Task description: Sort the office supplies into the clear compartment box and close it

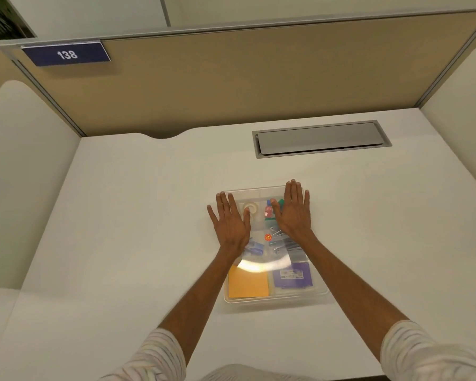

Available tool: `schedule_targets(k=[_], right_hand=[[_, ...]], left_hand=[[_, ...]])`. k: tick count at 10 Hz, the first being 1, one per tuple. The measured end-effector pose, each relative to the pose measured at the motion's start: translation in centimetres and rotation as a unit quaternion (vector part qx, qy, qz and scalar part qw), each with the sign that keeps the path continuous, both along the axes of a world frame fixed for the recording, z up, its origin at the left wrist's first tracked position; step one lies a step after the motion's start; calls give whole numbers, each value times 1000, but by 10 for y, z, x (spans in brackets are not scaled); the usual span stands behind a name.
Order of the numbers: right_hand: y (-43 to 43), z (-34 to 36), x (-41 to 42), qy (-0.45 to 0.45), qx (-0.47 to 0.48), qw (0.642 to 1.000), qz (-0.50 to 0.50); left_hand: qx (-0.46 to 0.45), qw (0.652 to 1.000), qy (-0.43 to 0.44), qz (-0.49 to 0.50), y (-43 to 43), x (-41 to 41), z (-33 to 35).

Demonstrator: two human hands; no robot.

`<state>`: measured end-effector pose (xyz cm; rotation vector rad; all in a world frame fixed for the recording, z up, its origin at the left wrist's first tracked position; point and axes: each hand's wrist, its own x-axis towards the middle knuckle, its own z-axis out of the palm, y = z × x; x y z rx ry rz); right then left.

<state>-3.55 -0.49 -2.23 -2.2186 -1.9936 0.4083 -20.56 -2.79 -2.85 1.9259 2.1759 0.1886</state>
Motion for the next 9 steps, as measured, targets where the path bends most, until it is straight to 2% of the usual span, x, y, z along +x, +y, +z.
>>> schedule_targets(k=[2, 4, 6, 7, 8, 9], right_hand=[[-7, 9, -9, 46, 18, 998, 35], [-14, 9, -11, 52, 16, 998, 43], [-13, 13, -9, 57, 29, 998, 0], [-15, 12, -8, 37, 6, 999, 9], [-15, 12, -9, 32, -2, 999, 11], [-8, 23, -12, 44, 45, 998, 3]], left_hand=[[13, 992, -57, -107, -3, 2, 7], [4, 993, -86, -83, -9, 5, 9], [10, 996, -72, -54, -5, 8, 15], [-19, 997, -41, -68, -7, 6, 14], [-21, 996, -52, -67, -6, 5, 16], [17, 996, -69, -60, 1, 6, 28]])
